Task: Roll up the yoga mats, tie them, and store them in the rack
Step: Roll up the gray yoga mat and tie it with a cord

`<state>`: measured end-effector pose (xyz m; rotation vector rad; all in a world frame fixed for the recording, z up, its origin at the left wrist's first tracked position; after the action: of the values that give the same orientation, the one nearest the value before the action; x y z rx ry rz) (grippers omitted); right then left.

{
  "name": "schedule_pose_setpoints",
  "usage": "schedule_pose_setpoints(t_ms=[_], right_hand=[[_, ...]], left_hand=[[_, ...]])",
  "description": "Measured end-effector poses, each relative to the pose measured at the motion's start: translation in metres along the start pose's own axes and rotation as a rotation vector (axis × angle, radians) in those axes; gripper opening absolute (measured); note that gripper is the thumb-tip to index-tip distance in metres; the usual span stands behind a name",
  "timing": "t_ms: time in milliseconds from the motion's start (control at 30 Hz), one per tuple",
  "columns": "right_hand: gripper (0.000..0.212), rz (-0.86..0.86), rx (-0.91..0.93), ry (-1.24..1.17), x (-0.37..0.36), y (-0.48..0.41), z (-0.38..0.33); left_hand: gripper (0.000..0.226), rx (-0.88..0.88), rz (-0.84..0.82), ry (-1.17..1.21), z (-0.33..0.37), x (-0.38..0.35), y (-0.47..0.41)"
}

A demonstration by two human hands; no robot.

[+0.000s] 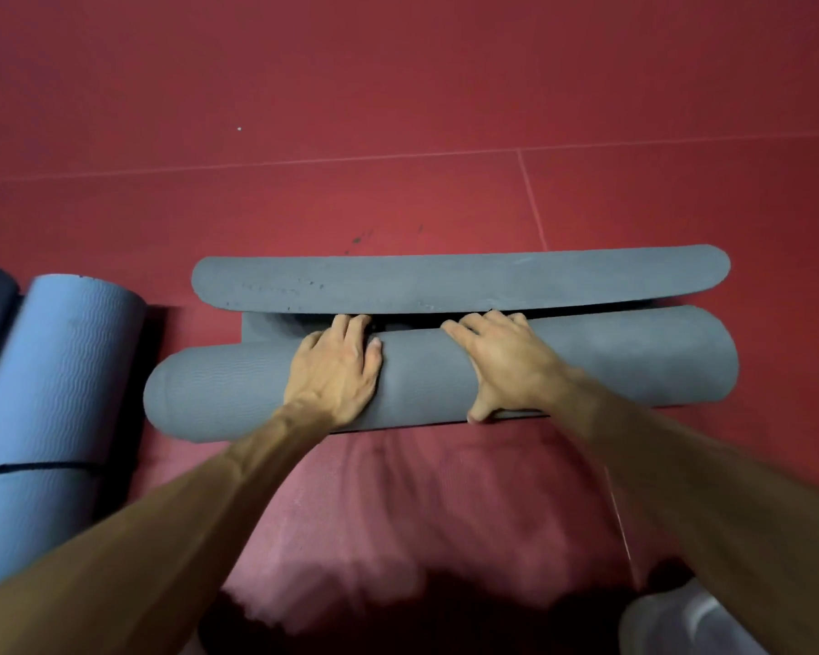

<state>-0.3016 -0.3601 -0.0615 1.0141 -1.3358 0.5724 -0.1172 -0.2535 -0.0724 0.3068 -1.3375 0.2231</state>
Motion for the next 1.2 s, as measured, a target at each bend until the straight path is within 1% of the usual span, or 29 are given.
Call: schedule_pose_setpoints(t_ms=[67,167,233,333,433,500,600,733,767,833,867,900,933,967,1000,1033,1100,1133,1167,1200], right_hand=[[0.107,-0.087,0.002,-0.070,0.005,0.002,0.001],[0.101,-0.193,0.025,-0.169,0.005,0.013,-0.001],[0.103,-0.240,0.036,-0.205,0.003,0.021,-0.002],[0.106,-0.258,0.042,-0.197,-0.002,0.027,-0.005],[0.110,-0.229,0.018,-0.273,-0.003,0.031,-0.005],[0.107,-0.195,0.010,-0.310,-0.005,0.036,-0.005],[0.101,-0.117,0.006,-0.300,-0.009,0.046,-0.002],[0.085,0.025,-0.005,-0.267,-0.013,0.060,0.004],[0.078,0.114,0.000,-0.252,-0.016,0.061,0.004],[0.065,0.394,0.011,-0.183,-0.024,0.062,0.001],[0.060,0.497,0.002,-0.143,-0.029,0.061,0.000],[0.057,0.563,-0.011,-0.107,-0.035,0.059,0.001],[0.055,0.589,-0.022,-0.083,-0.037,0.057,0.000],[0.056,0.602,-0.026,-0.070,-0.040,0.056,0.000],[0.063,0.577,-0.025,-0.065,-0.041,0.055,-0.001],[0.076,0.522,-0.023,-0.049,-0.043,0.055,-0.002],[0.115,0.359,-0.039,0.007,-0.044,0.054,-0.004],[0.130,0.290,-0.061,0.025,-0.044,0.052,-0.006],[0.139,0.249,-0.087,0.042,-0.043,0.050,-0.007],[0.144,0.225,-0.112,0.057,-0.043,0.046,-0.007]], left_hand=[[0.052,0.004,-0.006,-0.031,0.000,-0.001,0.012],[0.053,-0.026,0.030,-0.147,0.006,-0.004,0.040],[0.054,-0.012,0.015,-0.197,0.011,-0.011,0.059],[0.053,0.028,0.009,-0.196,0.014,-0.016,0.072],[0.052,0.004,0.015,-0.214,0.012,-0.016,0.066],[0.054,-0.002,0.003,-0.227,0.012,-0.014,0.061],[0.060,0.037,-0.059,-0.229,0.014,-0.008,0.047],[0.051,0.079,-0.173,-0.213,0.011,-0.005,0.020],[0.050,0.088,-0.168,-0.187,0.011,-0.003,0.015],[0.051,0.107,-0.133,-0.107,0.008,-0.002,0.005],[0.051,0.110,-0.125,-0.073,0.006,-0.002,0.000],[0.050,0.113,-0.120,-0.047,0.006,-0.001,-0.005],[0.049,0.116,-0.114,-0.028,0.004,-0.001,-0.010],[0.047,0.118,-0.103,-0.014,0.003,0.000,-0.015],[0.045,0.121,-0.088,-0.001,0.002,0.001,-0.019],[0.044,0.119,-0.067,0.009,0.001,0.001,-0.023],[0.041,0.102,-0.028,0.026,0.000,0.003,-0.030],[0.040,0.092,-0.016,0.032,0.000,0.004,-0.033],[0.039,0.083,-0.007,0.035,0.001,0.005,-0.035],[0.038,0.074,0.000,0.038,0.000,0.006,-0.038]])
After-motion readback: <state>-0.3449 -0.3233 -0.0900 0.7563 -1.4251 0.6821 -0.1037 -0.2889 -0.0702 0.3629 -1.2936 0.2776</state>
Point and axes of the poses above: each hand's wrist, its own y-axis away from the middle knuckle, its own x-axis out of the back of the hand, z = x × y, the point moved 1 cm from there along -y, towards the middle knuckle, and after that the axes turned 4 degrees about x, right-handed, at the moved point
